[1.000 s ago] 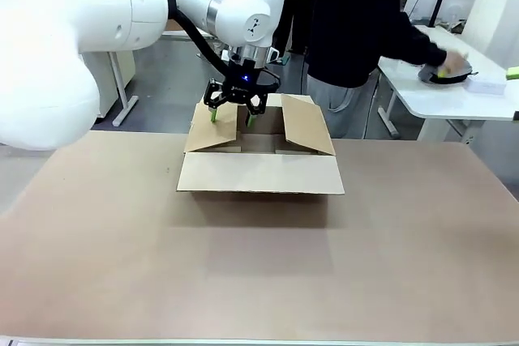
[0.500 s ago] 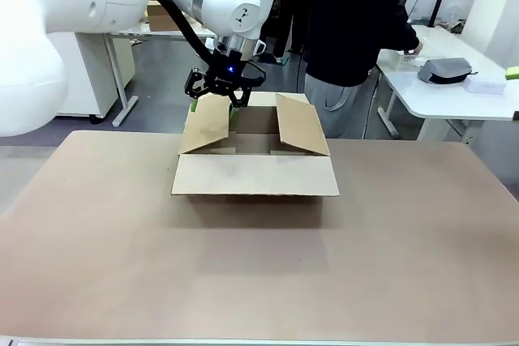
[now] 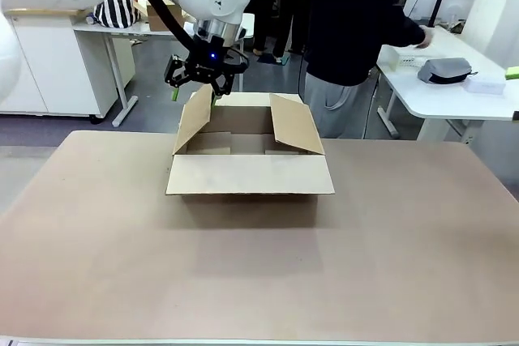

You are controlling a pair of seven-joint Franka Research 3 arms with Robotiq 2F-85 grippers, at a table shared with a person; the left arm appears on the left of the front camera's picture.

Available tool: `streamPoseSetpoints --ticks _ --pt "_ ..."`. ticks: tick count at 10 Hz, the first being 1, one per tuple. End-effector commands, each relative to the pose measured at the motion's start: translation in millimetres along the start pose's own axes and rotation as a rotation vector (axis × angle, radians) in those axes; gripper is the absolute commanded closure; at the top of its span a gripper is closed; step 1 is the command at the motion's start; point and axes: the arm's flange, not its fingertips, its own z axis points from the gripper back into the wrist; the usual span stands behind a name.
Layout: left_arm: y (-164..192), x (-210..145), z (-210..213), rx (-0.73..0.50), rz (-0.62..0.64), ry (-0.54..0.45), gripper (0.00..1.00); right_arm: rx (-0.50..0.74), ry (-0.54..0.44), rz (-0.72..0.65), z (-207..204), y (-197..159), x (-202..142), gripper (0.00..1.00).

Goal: Pack the gift set into the box.
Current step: Place both hands on the side flaps of the Package Box and spread them outward.

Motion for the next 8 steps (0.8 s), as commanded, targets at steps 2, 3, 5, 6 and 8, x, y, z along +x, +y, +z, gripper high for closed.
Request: streamPoseSetpoints --ticks 2,3,5,6,8 --pt "28 -12 -13 -0.038 0.072 0.000 0.00 0.014 -0.005 -0.012 0 3 2 0.00" --pt "43 -14 -18 -0.075 0.089 0.014 0.00 0.014 -0.005 -0.012 0 3 2 0.00" --pt "83 -25 -29 -0.198 0.130 0.052 0.00 0.014 -0.005 -0.012 0 3 2 0.00" --pt "97 -32 -33 -0.265 0.134 0.060 0.00 0.014 -0.005 -0.012 0 3 2 0.00" --pt "119 -38 -46 -0.413 0.128 0.055 0.00 0.014 -0.005 -0.012 0 3 2 0.00"
